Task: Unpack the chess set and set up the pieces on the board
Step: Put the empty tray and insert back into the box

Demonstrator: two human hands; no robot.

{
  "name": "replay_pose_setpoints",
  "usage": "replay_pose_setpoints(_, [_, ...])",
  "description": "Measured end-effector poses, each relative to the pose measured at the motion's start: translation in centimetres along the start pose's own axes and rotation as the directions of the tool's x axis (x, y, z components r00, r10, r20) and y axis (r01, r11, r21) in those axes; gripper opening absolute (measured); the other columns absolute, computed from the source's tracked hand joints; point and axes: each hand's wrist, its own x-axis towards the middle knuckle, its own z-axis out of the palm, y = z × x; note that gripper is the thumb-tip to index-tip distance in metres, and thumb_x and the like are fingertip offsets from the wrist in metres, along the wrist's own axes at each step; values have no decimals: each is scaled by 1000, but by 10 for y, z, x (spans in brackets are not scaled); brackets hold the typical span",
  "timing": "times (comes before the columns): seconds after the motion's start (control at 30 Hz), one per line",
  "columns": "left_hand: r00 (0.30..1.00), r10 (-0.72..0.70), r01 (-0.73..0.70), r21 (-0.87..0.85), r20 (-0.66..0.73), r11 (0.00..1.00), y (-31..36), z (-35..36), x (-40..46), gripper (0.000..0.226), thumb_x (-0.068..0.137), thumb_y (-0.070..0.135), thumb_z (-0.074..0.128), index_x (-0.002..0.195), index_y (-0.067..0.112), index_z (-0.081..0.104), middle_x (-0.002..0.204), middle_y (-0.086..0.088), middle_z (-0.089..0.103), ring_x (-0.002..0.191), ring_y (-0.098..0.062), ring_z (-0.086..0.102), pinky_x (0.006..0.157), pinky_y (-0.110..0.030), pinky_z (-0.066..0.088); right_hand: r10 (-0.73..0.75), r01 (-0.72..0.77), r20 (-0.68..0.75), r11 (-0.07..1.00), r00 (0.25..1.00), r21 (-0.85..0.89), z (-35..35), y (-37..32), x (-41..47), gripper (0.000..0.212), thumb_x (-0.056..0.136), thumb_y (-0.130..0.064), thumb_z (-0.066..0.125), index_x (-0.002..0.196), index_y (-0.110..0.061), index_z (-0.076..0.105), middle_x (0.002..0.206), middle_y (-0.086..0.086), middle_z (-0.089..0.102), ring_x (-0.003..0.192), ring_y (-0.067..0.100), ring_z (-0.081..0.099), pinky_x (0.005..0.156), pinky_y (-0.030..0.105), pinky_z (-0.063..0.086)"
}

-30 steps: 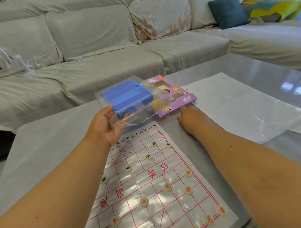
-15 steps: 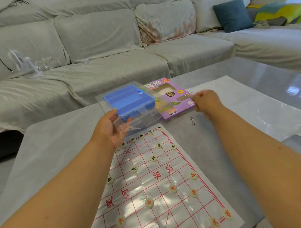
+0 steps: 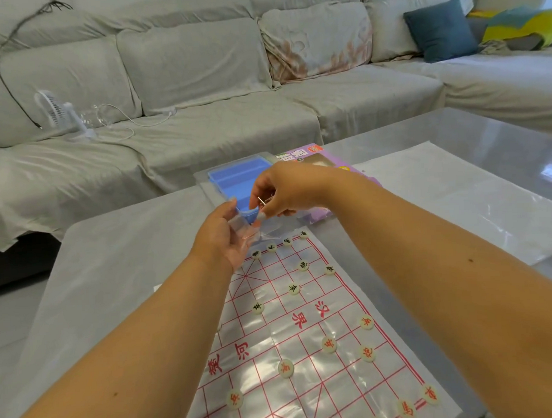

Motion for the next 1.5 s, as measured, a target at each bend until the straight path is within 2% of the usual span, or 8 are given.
replay_pose_setpoints(0.33, [1000, 10, -10, 1, -1, 1000, 3, -1, -7, 37, 93, 23, 54, 127, 8, 51, 106, -13, 61, 69, -23, 67, 46, -23, 52, -24, 25, -6, 999, 1000, 45, -5, -3, 2, 27, 90, -3, 57, 113, -15, 67, 83, -8, 67, 52, -3, 59, 52, 6, 45])
replay_pose_setpoints(0.47, [1000, 10, -9, -58, 7, 998, 4, -1, -10, 30, 93, 20, 55, 121, 10, 57, 85, -8, 70, 66, -24, 68, 44, -22, 50, 7, 18, -191, 992, 982, 129, -11, 4, -4, 17, 90, -8, 58, 103, -15, 68, 77, -3, 67, 54, -2, 59, 51, 12, 48])
replay_pose_setpoints(0.6, [1000, 27, -26, -98, 13, 995, 7, -5, -8, 27, 93, 20, 55, 118, 12, 60, 82, -5, 74, 65, -23, 71, 49, -26, 55, 418, -315, -539, 908, 732, 276, -39, 66, -3, 13, 81, -4, 52, 74, -4, 64, 65, 11, 69, 58, 22, 66, 57, 29, 55])
replay_pose_setpoints(0.77, [997, 56, -50, -124, 48, 991, 5, -5, -4, 29, 95, 20, 50, 122, 11, 59, 79, -5, 74, 63, -23, 72, 50, -26, 55, 765, -747, -232, 640, 600, 181, -12, 135, -28, 15, 85, -11, 59, 72, -8, 53, 51, 8, 59, 61, 26, 58, 70, 33, 53])
replay_pose_setpoints(0.97, [994, 63, -54, -105, 87, 993, -2, -3, 1, 35, 95, 21, 51, 127, 10, 57, 96, -7, 73, 72, -25, 72, 56, -28, 57, 668, -740, -376, 668, 642, -78, 34, 160, -22, 39, 85, -29, 63, 116, -8, 56, 115, 10, 62, 106, 29, 59, 85, 32, 45])
replay_pose_setpoints(1.3, [996, 45, -38, -98, 74, 994, -7, -2, -1, 35, 95, 20, 50, 129, 10, 56, 101, -10, 71, 73, -25, 72, 55, -32, 59, 656, -717, -297, 670, 694, -194, 34, 155, -25, 25, 93, -14, 51, 114, -2, 54, 116, 16, 57, 109, 30, 56, 89, 32, 45])
replay_pose_setpoints(1.4, [998, 42, -37, -99, 52, 994, -5, -2, -3, 34, 95, 20, 51, 127, 10, 57, 97, -9, 72, 70, -24, 72, 51, -28, 56, 594, -649, -401, 761, 697, -2, 21, 143, -30, 13, 86, -8, 52, 74, -9, 53, 83, 12, 57, 77, 27, 57, 67, 27, 44])
replay_pose_setpoints(1.5, [998, 49, -45, -94, 43, 995, -3, -3, -3, 34, 95, 20, 51, 127, 10, 57, 96, -9, 71, 65, -23, 72, 47, -25, 53, 580, -266, -468, 771, 667, 578, 1, 119, -33, 19, 81, 0, 56, 63, -8, 55, 68, 13, 61, 58, 22, 56, 56, 27, 49])
